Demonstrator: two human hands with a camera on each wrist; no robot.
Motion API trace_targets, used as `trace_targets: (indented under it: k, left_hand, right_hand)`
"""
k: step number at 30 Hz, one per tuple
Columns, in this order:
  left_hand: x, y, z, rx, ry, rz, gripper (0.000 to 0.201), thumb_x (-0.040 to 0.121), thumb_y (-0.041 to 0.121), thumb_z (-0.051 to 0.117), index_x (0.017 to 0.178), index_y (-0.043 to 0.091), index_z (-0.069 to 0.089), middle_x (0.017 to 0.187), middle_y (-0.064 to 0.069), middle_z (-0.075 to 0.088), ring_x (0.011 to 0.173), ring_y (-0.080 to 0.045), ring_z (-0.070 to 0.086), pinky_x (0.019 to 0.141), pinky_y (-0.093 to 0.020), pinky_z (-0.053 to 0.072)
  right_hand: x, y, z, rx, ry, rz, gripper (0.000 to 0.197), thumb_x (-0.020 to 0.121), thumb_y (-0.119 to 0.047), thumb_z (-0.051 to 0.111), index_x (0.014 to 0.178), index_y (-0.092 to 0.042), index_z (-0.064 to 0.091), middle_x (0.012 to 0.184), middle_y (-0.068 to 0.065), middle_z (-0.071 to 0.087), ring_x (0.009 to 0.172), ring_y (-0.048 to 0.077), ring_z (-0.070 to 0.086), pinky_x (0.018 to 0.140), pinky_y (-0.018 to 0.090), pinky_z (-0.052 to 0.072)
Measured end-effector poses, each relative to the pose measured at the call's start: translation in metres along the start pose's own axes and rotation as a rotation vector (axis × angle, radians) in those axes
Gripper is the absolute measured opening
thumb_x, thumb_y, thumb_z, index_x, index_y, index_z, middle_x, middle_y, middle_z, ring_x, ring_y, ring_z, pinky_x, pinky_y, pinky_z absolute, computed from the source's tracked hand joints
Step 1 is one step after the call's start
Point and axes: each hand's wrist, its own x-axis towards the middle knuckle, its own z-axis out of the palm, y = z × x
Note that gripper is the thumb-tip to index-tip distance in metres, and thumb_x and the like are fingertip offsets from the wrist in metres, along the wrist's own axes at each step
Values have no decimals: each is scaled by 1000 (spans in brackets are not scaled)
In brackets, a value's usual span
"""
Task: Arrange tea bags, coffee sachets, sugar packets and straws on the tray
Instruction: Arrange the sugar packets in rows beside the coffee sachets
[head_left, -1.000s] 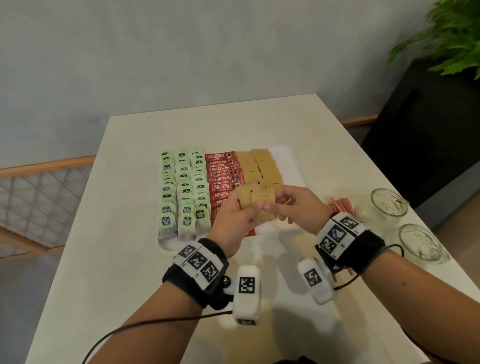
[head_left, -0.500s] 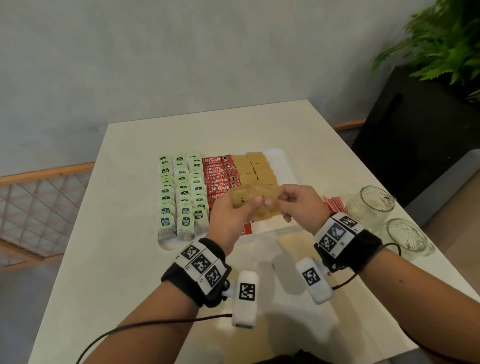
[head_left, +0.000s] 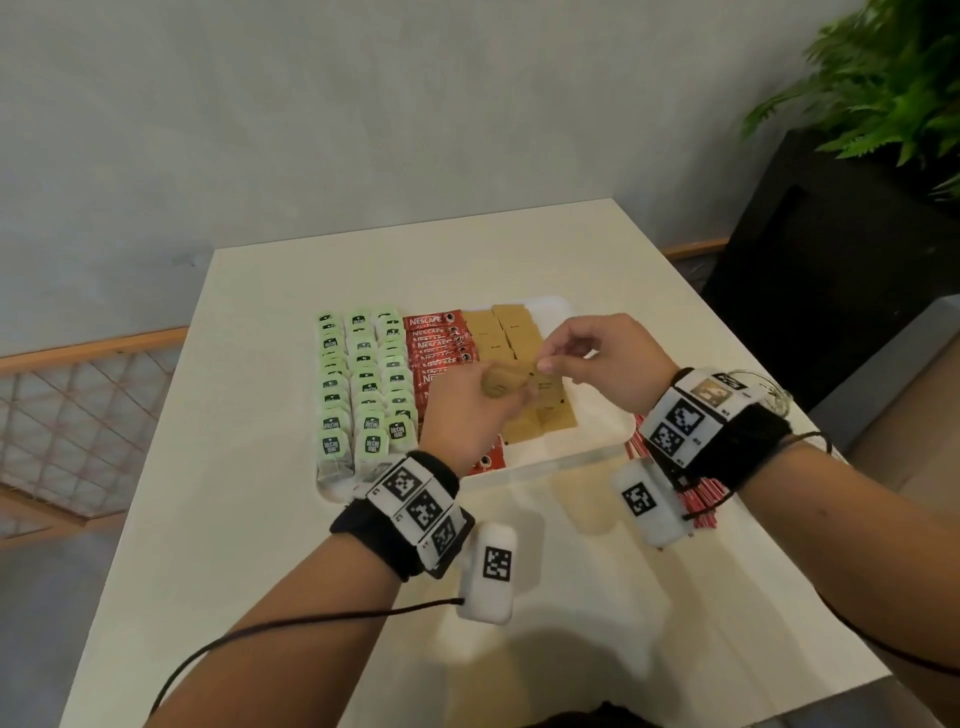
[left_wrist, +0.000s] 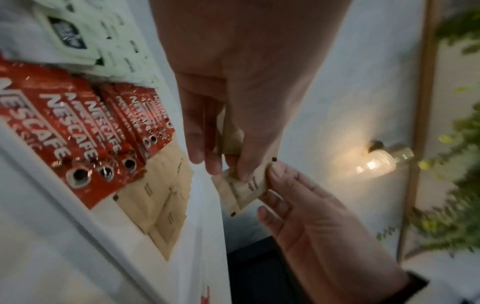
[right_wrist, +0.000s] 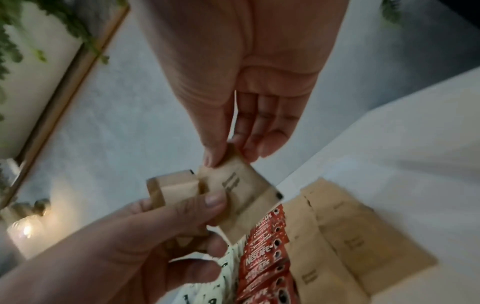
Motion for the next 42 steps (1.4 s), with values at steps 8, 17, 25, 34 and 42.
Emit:
trace_targets:
  k: [8, 17, 25, 34, 42]
  left_hand:
    - [3, -17, -6, -319, -16, -231, 17, 92, 10, 66, 108, 16, 65, 90, -4, 72, 73, -13, 69, 68, -31, 60]
    - [11, -33, -28, -495, 150, -401, 16, 100, 25, 55, 106, 19, 68, 104, 0, 72, 96, -16, 69, 83, -34, 59]
    - [11, -34, -32, -574, 146, -474, 20, 96, 30, 60, 112, 20, 68, 109, -2, 73, 98, -19, 68, 66, -26, 55]
    - [10, -29, -26, -568, 81, -405, 11, 92, 16, 68, 102, 12, 69, 96, -6, 75, 84, -19, 71, 75, -31, 60]
    - [4, -7, 6, -543, 89, -338, 11, 84, 7, 74, 84, 14, 65, 78, -1, 69, 65, -10, 61, 67, -24, 52]
  right_hand:
    - [-9, 38, 27, 124, 27, 258, 13, 82, -23, 76, 87, -12, 71, 72, -1, 67, 57, 3, 61, 53, 19, 50]
    - [-14, 59, 44, -36, -69, 536, 16, 78, -28, 80, 86, -17, 70, 79, -3, 74, 65, 8, 69, 51, 15, 45]
    - [-12, 47, 53, -94, -68, 556, 17, 77, -26, 80, 84, -14, 70, 77, 2, 73, 63, 9, 66, 59, 18, 52]
    - [-11, 37, 42, -1, -20, 426, 22, 84, -40, 71, 90, -19, 68, 82, -3, 72, 68, 10, 64, 59, 21, 47]
    - [-7, 13, 32, 280, -238, 299, 25, 82, -16, 75, 105, -11, 70, 83, 7, 71, 67, 9, 64, 62, 18, 52]
